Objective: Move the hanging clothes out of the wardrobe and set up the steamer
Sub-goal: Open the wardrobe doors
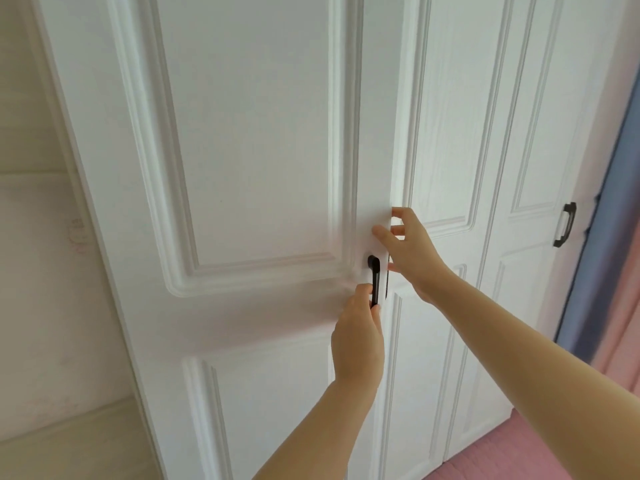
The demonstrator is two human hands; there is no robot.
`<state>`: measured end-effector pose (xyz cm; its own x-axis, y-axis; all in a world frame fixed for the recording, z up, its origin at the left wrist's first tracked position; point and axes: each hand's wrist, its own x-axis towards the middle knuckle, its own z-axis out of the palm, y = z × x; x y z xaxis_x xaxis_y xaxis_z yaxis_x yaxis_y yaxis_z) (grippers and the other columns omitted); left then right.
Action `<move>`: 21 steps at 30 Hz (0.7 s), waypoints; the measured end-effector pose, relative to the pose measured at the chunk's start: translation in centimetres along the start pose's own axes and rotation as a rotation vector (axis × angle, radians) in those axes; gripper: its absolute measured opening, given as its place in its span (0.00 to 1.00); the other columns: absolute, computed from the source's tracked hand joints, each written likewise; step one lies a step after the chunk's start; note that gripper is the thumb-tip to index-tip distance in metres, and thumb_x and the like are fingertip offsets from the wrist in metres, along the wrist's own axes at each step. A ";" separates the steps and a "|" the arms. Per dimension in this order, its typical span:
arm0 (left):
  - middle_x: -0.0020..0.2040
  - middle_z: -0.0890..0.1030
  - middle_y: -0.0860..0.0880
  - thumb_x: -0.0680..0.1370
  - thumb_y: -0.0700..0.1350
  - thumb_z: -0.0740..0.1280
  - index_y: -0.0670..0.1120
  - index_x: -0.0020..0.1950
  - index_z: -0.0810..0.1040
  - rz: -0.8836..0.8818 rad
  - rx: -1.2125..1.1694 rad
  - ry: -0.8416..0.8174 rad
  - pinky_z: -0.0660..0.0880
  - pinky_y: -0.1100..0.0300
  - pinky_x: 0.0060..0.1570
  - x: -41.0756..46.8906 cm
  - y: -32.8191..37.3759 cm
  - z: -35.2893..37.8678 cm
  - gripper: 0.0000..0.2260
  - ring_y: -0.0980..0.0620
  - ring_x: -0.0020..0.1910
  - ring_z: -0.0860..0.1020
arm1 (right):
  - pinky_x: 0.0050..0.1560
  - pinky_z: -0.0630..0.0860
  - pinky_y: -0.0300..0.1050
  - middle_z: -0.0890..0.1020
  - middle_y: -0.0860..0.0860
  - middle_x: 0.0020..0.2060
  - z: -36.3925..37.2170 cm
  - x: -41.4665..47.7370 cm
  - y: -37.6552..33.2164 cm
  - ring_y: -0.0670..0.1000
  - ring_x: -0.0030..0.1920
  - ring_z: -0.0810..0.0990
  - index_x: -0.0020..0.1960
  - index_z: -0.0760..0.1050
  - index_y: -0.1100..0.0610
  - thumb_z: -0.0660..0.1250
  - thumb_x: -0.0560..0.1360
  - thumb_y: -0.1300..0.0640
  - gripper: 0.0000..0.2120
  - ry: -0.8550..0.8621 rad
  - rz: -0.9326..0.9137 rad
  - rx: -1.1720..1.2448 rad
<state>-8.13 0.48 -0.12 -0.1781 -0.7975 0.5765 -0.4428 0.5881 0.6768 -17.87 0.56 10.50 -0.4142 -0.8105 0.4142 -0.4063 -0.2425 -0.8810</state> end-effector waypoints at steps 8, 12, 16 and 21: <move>0.51 0.78 0.54 0.81 0.45 0.60 0.51 0.64 0.71 0.034 -0.034 -0.023 0.77 0.56 0.47 -4.8 1.9 -2.4 0.12 0.53 0.49 0.77 | 0.54 0.79 0.57 0.76 0.51 0.54 -1.4 -6.0 -2.0 0.53 0.54 0.78 0.63 0.66 0.46 0.64 0.77 0.48 0.15 0.084 -0.013 -0.032; 0.51 0.78 0.54 0.81 0.46 0.59 0.51 0.63 0.71 0.051 -0.053 -0.032 0.76 0.59 0.46 -7.6 2.9 -4.3 0.11 0.54 0.48 0.77 | 0.50 0.79 0.53 0.76 0.52 0.52 -1.8 -9.6 -3.6 0.54 0.51 0.79 0.64 0.65 0.49 0.63 0.78 0.50 0.16 0.151 -0.034 -0.081; 0.49 0.78 0.55 0.81 0.46 0.59 0.52 0.61 0.72 0.058 -0.073 -0.050 0.75 0.61 0.44 -10.4 3.8 -6.6 0.09 0.56 0.46 0.76 | 0.42 0.77 0.46 0.76 0.51 0.50 -2.1 -13.4 -5.2 0.53 0.48 0.79 0.63 0.66 0.50 0.63 0.79 0.52 0.15 0.187 -0.061 -0.115; 0.47 0.78 0.57 0.81 0.46 0.59 0.52 0.59 0.72 0.065 -0.122 -0.045 0.76 0.61 0.44 -14.6 4.5 -9.9 0.08 0.57 0.45 0.76 | 0.37 0.75 0.44 0.75 0.51 0.48 -2.0 -18.7 -7.3 0.50 0.42 0.78 0.60 0.65 0.48 0.62 0.79 0.53 0.11 0.206 -0.105 -0.141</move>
<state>1.18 16.08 -0.91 -0.2433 -0.7608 0.6016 -0.3199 0.6485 0.6907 -8.73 18.58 9.63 -0.5149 -0.6559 0.5519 -0.5594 -0.2308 -0.7962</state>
